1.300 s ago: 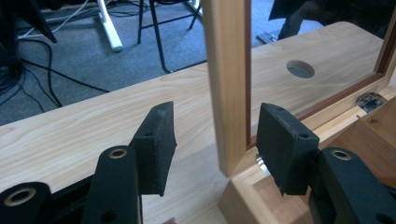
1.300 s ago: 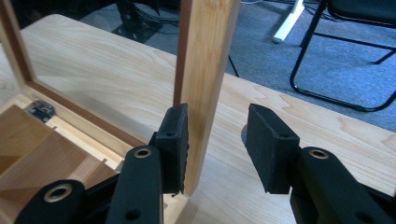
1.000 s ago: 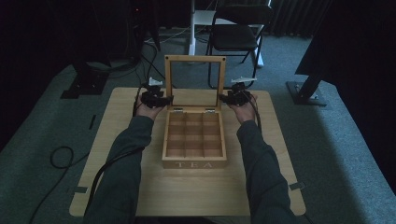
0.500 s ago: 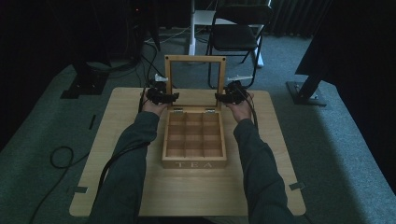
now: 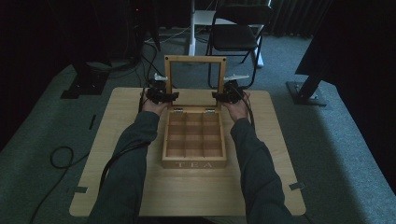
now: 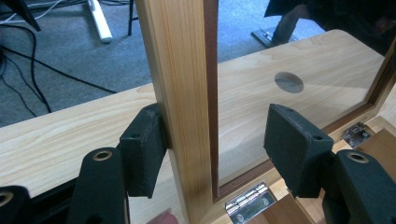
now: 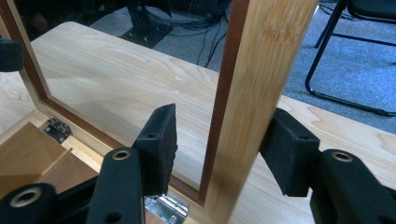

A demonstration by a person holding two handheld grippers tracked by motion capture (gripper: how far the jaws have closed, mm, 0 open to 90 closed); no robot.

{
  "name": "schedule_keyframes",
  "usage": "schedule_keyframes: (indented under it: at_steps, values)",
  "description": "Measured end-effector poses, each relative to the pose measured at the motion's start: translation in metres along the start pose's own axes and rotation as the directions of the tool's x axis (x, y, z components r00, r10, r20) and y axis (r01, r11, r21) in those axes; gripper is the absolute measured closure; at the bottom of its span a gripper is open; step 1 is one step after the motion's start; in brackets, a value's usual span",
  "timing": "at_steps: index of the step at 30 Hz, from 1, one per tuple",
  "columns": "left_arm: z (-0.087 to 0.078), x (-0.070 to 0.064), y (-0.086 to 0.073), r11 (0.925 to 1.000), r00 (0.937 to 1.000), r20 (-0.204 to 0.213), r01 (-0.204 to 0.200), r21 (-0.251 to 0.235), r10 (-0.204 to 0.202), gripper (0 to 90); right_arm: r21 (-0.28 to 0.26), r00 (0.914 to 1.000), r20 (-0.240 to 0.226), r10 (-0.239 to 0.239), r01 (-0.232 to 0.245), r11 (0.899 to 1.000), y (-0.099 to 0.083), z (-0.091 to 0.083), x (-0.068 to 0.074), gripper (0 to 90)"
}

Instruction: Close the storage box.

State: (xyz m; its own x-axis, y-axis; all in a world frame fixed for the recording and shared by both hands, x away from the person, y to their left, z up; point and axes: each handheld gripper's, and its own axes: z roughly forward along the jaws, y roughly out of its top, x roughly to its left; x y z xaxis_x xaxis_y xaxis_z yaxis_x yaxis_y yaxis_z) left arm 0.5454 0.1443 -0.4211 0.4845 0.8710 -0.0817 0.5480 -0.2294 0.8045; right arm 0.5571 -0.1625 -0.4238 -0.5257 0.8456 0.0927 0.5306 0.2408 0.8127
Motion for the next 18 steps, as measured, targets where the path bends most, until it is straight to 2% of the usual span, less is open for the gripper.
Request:
schedule_keyframes:
  at_steps: [4, 7, 18]
  values:
    - [-0.003, -0.003, 0.000, 0.9999, 0.9997, -0.021, -0.012, 0.003, 0.012, 41.0, -0.003, 1.0000, 0.007, -0.001, 0.001, 1.000, 0.000, -0.002, 0.001, 49.6]
    - [-0.004, -0.004, -0.001, 1.0000, 0.9997, -0.024, -0.008, -0.003, 0.008, 41.8, -0.005, 0.9993, 0.028, -0.023, 0.023, 1.000, 0.000, -0.003, 0.005, 49.2]
    - [-0.015, -0.014, -0.011, 0.9984, 0.9982, -0.058, -0.019, -0.053, 0.016, 44.5, -0.055, 0.9990, 0.036, -0.027, 0.029, 0.998, -0.008, -0.013, 0.012, 48.7]
